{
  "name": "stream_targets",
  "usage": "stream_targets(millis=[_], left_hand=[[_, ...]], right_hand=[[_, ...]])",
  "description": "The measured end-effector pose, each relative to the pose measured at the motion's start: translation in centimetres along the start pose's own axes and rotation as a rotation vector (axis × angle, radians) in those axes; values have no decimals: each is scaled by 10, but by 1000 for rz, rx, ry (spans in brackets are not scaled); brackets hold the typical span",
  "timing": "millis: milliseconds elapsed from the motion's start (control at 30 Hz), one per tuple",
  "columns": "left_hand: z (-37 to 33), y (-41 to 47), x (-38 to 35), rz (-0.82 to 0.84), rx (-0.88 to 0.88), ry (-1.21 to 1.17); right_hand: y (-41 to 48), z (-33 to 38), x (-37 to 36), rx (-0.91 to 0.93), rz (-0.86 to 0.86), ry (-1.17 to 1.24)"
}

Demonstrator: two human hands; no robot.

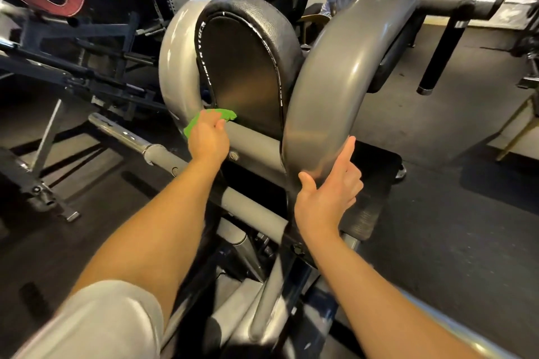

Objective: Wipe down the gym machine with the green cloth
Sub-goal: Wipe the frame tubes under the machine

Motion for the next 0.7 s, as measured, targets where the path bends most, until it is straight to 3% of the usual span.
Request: stream_targets(millis=[100,267,533,700], left_hand=[[-35,-46,-10,-40,-25,-24],[-69,-107,-36,27,-134,-130],[-8,-3,7,3,-28,15],[-8,8,5,-18,3,159]], right_hand=[[-2,3,0,-10,-19,-4],[-2,1,-1,-20,-16,10],[-2,0,-1,11,-10,29],[0,-1,0,12,5,21]])
Point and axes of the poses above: each hand's wrist, its own y-axis towards the middle knuckle, its own x-axis out of the back of the hand, z = x × y, the point moved 5 cm from there along y, towards the middle knuckle, and after that the axes turned 7 degrees about -x, right-handed, at the moved point
